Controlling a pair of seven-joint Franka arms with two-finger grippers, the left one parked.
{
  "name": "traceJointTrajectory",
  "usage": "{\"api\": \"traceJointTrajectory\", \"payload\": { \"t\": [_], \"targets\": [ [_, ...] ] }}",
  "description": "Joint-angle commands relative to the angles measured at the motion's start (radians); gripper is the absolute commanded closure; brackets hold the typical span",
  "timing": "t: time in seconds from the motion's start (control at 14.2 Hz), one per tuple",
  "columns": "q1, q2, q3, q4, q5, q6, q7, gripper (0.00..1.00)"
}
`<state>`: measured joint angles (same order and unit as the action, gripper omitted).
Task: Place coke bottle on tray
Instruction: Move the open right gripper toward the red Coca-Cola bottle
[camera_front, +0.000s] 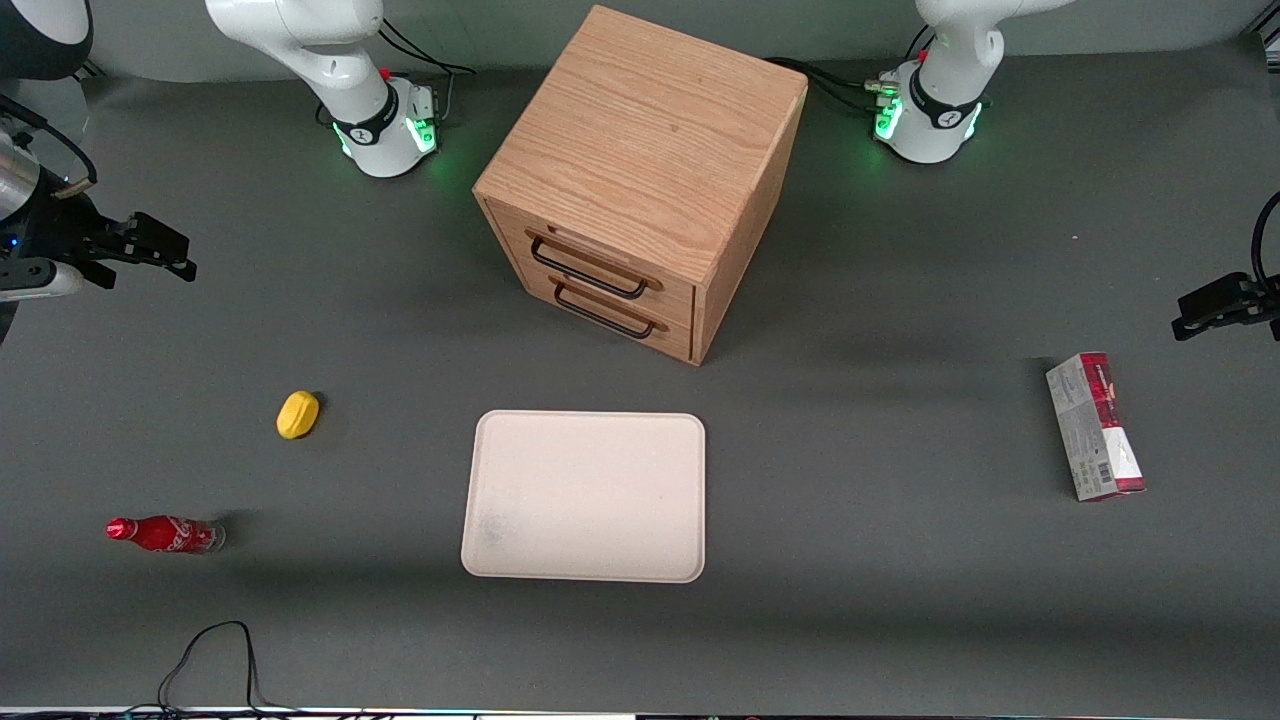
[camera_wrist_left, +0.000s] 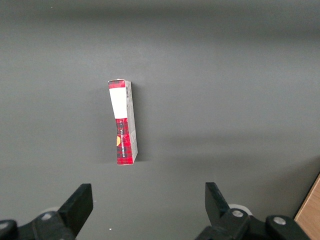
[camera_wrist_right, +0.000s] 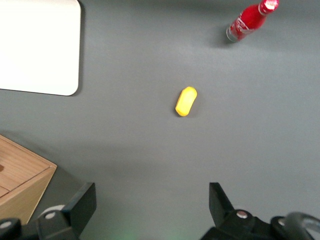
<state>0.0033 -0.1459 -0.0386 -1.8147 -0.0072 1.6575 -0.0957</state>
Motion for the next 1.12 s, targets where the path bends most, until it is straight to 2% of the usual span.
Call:
{"api": "traceJointTrajectory", "payload": {
  "t": [0.0,1.05],
  "targets": [
    [0.034,0.023,-0.043,0.041,0.016,-0.045,0.030,0.00],
    [0.034,0.046,-0.043,0.092,0.004,-0.105,0.031,0.00]
  ]
}}
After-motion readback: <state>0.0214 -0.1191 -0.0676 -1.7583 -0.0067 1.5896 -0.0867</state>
